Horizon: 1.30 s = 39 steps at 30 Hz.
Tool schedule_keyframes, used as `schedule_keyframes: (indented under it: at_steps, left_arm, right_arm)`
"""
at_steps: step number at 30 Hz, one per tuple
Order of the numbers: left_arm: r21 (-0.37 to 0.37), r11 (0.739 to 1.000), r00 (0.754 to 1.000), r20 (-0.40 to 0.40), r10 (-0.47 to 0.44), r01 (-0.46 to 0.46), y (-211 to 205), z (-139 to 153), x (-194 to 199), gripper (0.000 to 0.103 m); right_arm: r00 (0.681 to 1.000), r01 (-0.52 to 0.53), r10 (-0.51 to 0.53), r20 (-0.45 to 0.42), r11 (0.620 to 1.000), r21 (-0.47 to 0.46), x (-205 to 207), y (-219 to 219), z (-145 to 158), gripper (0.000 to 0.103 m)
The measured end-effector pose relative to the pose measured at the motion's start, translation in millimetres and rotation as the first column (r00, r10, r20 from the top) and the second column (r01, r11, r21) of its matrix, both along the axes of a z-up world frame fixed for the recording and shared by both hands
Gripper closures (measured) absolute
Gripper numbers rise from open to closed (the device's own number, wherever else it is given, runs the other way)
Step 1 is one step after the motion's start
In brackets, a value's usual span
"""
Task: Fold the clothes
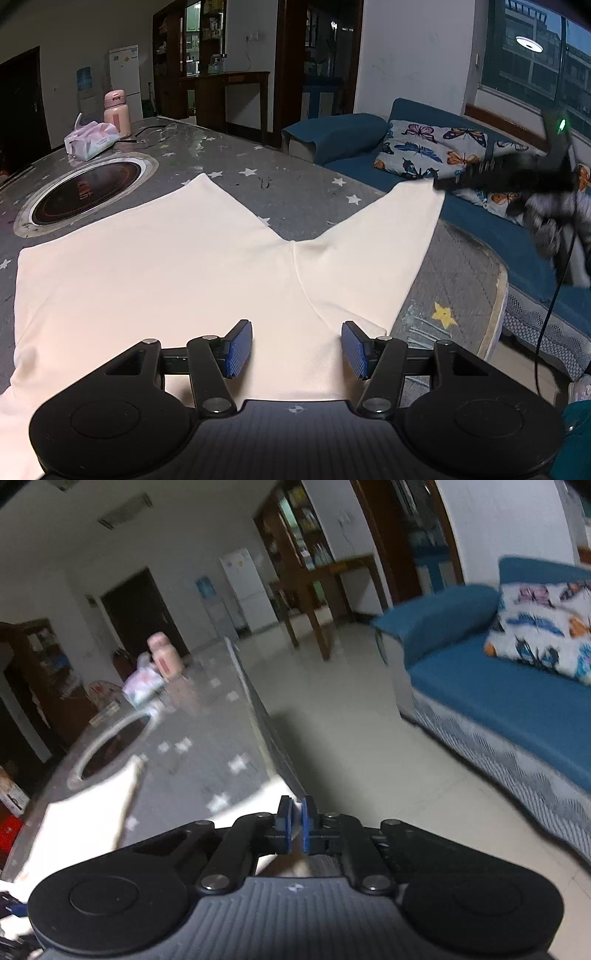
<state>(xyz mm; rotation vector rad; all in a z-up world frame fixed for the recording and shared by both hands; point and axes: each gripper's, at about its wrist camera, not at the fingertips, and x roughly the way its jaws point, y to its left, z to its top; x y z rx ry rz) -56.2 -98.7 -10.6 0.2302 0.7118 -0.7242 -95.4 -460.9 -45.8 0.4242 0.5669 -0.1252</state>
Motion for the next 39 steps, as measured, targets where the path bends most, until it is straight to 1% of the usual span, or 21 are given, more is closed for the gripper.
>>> schedule_keyframes:
  at_steps: [8,14,16,18,20,24,27,28,31,32,34,39]
  left_arm:
    - [0.011,1.000,1.000,0.006,-0.019,0.019,-6.6,-5.3,-1.4,0.046]
    - [0.006,1.000,1.000,0.016,-0.019,0.018,-8.4,-6.0,-1.0,0.046]
    - [-0.021,1.000,1.000,0.030,0.003,-0.002,1.8,0.7,-1.1,0.044]
    - [-0.050,0.998,0.999,0.044,0.027,-0.025,12.8,7.9,-1.3,0.042]
    - [-0.070,0.994,0.995,0.063,0.083,-0.079,33.4,14.3,-1.8,0.040]
    - [-0.110,0.975,0.974,0.098,0.204,-0.193,77.2,26.8,-2.8,0.038]
    - [-0.139,0.950,0.948,0.117,0.295,-0.279,110.4,34.4,-4.2,0.037]
    - [-0.146,0.940,0.937,0.119,0.327,-0.309,121.7,35.4,-5.1,0.037]
    - [-0.164,0.905,0.903,0.122,0.413,-0.392,152.6,36.5,-10.3,0.037]
    - [-0.172,0.894,0.892,0.117,0.437,-0.415,161.8,36.3,-12.4,0.037]
    - [-0.181,0.876,0.876,0.110,0.470,-0.447,177.5,36.2,-16.5,0.037]
    - [-0.186,0.849,0.853,0.085,0.515,-0.494,197.3,31.3,-22.8,0.037]
  right_arm:
    - [0.987,-0.075,0.080,0.142,0.996,-0.039,-4.1,16.8,51.9,0.099]
    - [0.970,-0.147,0.156,0.189,0.987,-0.061,-0.9,39.3,83.1,0.099]
    - [0.960,-0.178,0.189,0.207,0.982,-0.069,-1.7,49.5,93.7,0.099]
    - [0.944,-0.229,0.243,0.224,0.970,-0.086,-0.5,64.8,108.2,0.099]
    - [0.926,-0.280,0.298,0.234,0.954,-0.108,1.7,83.3,120.7,0.099]
    - [0.871,-0.409,0.436,0.228,0.899,-0.157,13.1,131.4,137.2,0.099]
    - [0.820,-0.502,0.531,0.214,0.846,-0.177,25.0,169.0,140.8,0.099]
    - [0.795,-0.544,0.572,0.203,0.820,-0.180,29.5,187.9,139.6,0.099]
    - [0.735,-0.635,0.658,0.165,0.753,-0.174,42.9,229.6,129.2,0.099]
    - [0.721,-0.654,0.675,0.154,0.737,-0.171,46.9,239.3,125.4,0.099]
    - [0.680,-0.708,0.724,0.113,0.689,-0.152,55.5,270.3,109.2,0.099]
    - [0.580,-0.809,0.815,0.005,0.576,-0.114,68.7,332.7,66.8,0.099]
